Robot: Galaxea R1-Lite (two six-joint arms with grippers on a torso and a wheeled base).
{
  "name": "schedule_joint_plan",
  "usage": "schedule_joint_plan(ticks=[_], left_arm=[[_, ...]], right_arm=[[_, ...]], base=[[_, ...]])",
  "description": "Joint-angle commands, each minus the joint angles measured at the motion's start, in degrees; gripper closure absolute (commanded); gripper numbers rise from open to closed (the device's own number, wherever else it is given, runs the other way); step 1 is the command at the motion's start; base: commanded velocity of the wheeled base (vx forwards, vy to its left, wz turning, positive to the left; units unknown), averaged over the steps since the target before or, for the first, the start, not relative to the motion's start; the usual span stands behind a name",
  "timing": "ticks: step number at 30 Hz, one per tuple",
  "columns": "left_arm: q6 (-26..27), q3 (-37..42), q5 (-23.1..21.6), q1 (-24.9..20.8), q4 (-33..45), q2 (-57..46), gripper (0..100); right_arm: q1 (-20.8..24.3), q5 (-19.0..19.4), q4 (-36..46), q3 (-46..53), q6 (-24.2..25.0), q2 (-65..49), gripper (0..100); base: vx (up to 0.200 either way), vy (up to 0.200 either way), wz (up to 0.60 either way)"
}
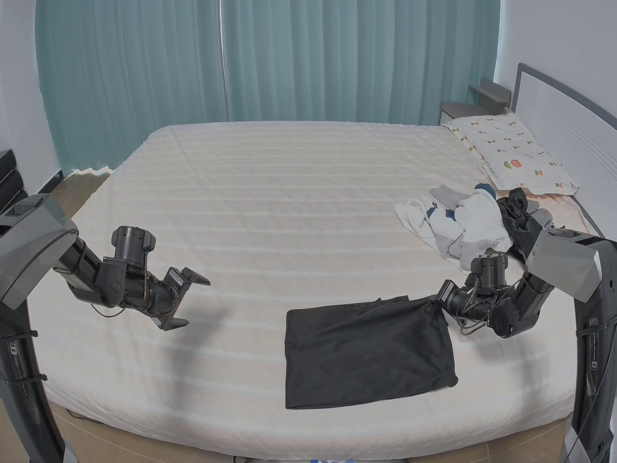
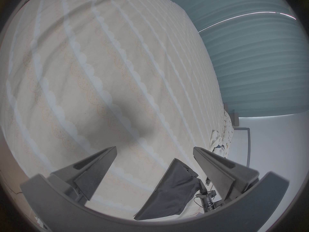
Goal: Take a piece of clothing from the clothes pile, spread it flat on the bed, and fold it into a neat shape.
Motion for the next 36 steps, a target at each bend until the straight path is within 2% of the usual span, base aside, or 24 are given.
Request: schedule_joint_plan(ticks=[1,6,12,13,14,16,20,36], left_arm=[[-0.02,-0.02,0.01,-0.01,-0.03,0.08,0],[-0.02,-0.02,0.01,-0.01,-0.03,0.0,0],[-0.02,-0.02,0.1,-0.36,-0.03,0.08,0],[-0.02,-0.02,0.19,-0.36,0.06,0.08,0],[-0.02,-0.02,0.27,-0.36,-0.03,0.08,0],[-0.11,-0.02,1.15,-0.62,-0.03,0.17,0],[0.07,0.07,1.59,-1.06,-0.03,0.26,0],[1.56,3.32,0.63,-2.47,-1.35,-1.85,0]], right_arm=[[-0.49,0.0,-0.05,-0.09,0.29,0.26,0],[-0.67,0.08,-0.14,1.4,1.44,-0.89,0],[-0.41,0.17,-2.51,10.81,7.94,-7.74,0],[-0.23,0.44,-5.06,13.88,10.49,-9.06,0],[-0.23,0.44,-5.32,14.15,10.66,-9.24,0],[-0.23,0.79,-11.3,17.84,13.48,-9.32,0],[-0.05,1.23,-16.05,19.77,13.92,-7.57,0],[0.12,1.4,-16.13,19.95,14.0,-7.21,0]], base=[[0.0,0.0,0.0],[0.0,0.0,0.0],[0.0,0.0,0.0],[0.0,0.0,0.0],[0.0,0.0,0.0],[-0.2,0.0,0.0],[-0.2,0.0,0.0],[0.0,0.0,0.0]])
